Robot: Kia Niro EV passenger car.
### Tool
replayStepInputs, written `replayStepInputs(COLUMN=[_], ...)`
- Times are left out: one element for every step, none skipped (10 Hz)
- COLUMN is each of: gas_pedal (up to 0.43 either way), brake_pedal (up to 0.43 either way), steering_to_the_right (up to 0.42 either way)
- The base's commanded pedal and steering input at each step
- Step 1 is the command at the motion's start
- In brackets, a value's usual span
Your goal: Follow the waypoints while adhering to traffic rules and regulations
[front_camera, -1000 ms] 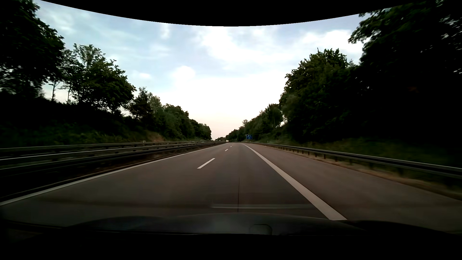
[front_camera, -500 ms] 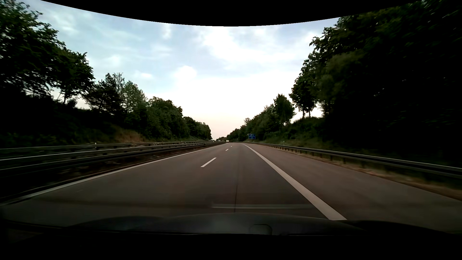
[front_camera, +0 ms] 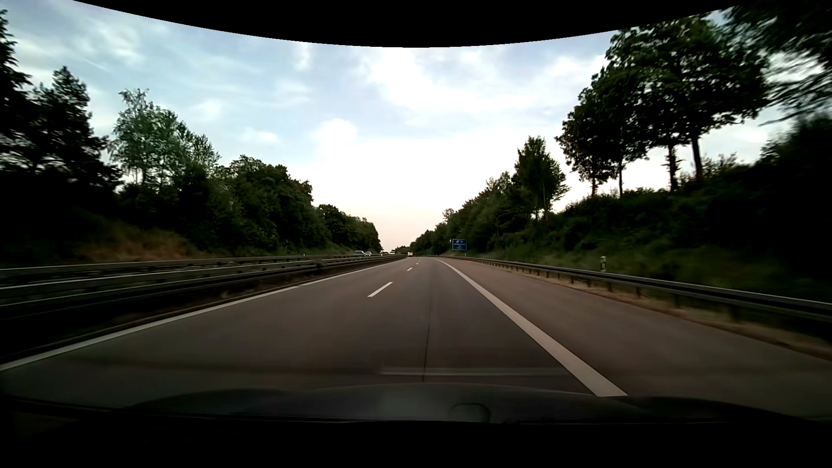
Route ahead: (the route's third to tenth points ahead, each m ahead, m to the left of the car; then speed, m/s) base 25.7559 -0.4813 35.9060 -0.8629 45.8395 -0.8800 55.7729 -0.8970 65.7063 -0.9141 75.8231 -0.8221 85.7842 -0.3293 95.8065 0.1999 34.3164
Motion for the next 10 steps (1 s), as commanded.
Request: replayStepInputs(gas_pedal=[0.331,0.331,0.331,0.331,0.331,0.331,0.331,0.331,0.331,0.331], brake_pedal=[0.006,0.006,0.006,0.006,0.006,0.006,0.006,0.006,0.006,0.006], steering_to_the_right=[-0.005,-0.005,-0.004,-0.004,-0.005,-0.004,-0.005,-0.005,-0.004,-0.004])
